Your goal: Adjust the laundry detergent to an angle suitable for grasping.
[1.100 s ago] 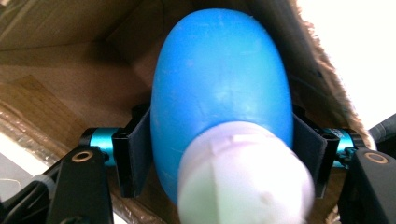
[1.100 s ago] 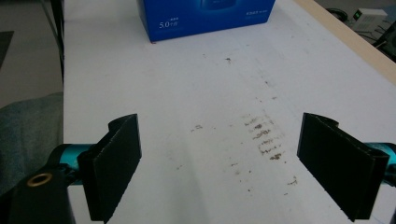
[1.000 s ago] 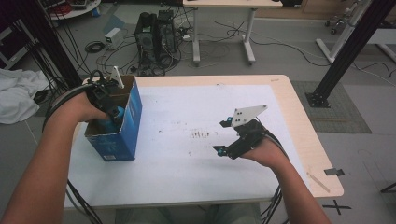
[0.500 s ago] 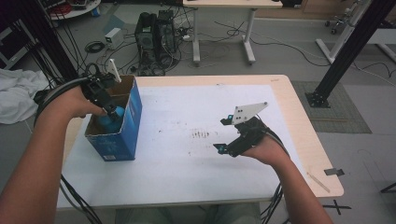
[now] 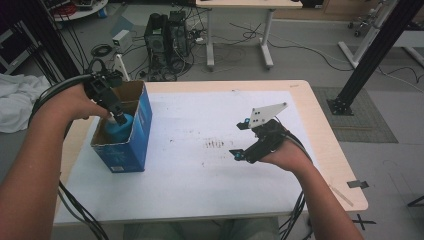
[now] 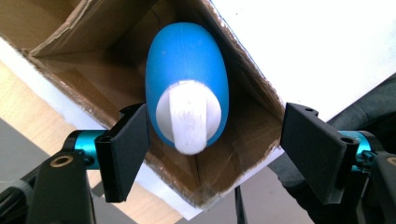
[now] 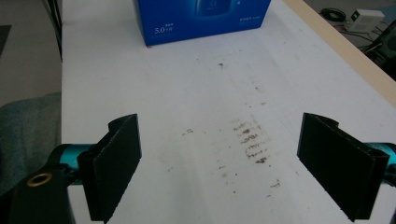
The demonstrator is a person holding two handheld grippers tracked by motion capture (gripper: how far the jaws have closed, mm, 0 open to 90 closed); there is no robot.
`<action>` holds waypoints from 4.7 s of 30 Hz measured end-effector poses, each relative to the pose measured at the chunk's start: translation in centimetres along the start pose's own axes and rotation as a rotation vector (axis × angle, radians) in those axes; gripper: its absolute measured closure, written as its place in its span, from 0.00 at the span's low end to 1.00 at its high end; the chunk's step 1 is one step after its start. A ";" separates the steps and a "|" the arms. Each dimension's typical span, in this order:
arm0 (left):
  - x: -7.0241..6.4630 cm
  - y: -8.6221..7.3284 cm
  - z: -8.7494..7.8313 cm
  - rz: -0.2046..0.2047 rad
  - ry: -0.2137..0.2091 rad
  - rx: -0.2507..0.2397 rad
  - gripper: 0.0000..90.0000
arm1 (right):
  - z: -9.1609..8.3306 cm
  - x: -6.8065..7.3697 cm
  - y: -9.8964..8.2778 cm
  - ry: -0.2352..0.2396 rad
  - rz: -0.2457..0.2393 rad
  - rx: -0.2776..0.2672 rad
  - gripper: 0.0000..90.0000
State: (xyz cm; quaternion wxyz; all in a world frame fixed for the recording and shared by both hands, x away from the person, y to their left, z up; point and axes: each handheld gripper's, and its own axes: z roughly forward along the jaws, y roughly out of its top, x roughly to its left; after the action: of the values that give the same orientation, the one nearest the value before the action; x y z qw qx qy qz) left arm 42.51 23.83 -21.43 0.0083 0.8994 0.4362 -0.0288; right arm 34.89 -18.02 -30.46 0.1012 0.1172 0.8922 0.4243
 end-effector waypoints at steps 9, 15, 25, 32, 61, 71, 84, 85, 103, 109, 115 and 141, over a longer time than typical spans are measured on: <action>-0.7 0.2 -1.5 0.006 0.021 -0.017 0.24 | -0.5 -0.5 0.4 0.003 -0.018 0.026 0.14; -1.6 0.9 -2.4 0.084 0.007 -0.010 0.21 | -1.1 -0.9 1.1 -0.002 -0.021 0.049 0.14; -4.3 2.7 -2.8 0.270 0.018 0.000 0.17 | -2.3 -1.8 2.7 0.048 -0.010 0.202 0.14; -5.5 4.1 -1.8 0.384 0.008 0.039 0.15 | -2.3 -2.7 3.4 0.085 -0.025 0.290 0.14; -9.8 7.2 1.9 0.645 0.017 0.065 0.14 | 0.0 -5.6 4.9 0.140 -0.091 0.592 0.14; -10.8 7.1 1.6 0.664 0.018 0.036 0.14 | -0.2 -4.8 4.7 0.135 -0.086 0.605 0.14; -11.5 7.7 1.4 0.684 0.016 0.035 0.14 | -0.3 -4.5 4.5 0.130 -0.088 0.630 0.14; -11.5 7.7 1.4 0.686 0.017 0.034 0.14 | -0.2 -4.6 4.4 0.127 -0.088 0.619 0.14; -11.0 7.8 1.5 0.672 0.019 0.036 0.14 | 0.1 -4.9 4.4 0.135 -0.081 0.624 0.14; -11.1 7.9 1.7 0.671 0.014 0.036 0.14 | 0.2 -4.8 4.4 0.139 -0.085 0.634 0.14; -11.3 7.9 1.7 0.677 0.018 0.036 0.14 | 0.2 -4.8 4.4 0.137 -0.086 0.635 0.14; -11.7 7.3 1.4 0.643 0.021 0.024 0.14 | -0.2 -4.1 4.4 0.137 -0.075 0.634 0.14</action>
State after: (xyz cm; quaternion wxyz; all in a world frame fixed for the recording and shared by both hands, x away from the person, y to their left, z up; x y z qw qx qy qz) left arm 40.94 10.11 -22.24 0.0019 0.9914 0.1292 -0.0204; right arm 39.24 -16.67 -26.60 0.0150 0.0812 0.9883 0.1284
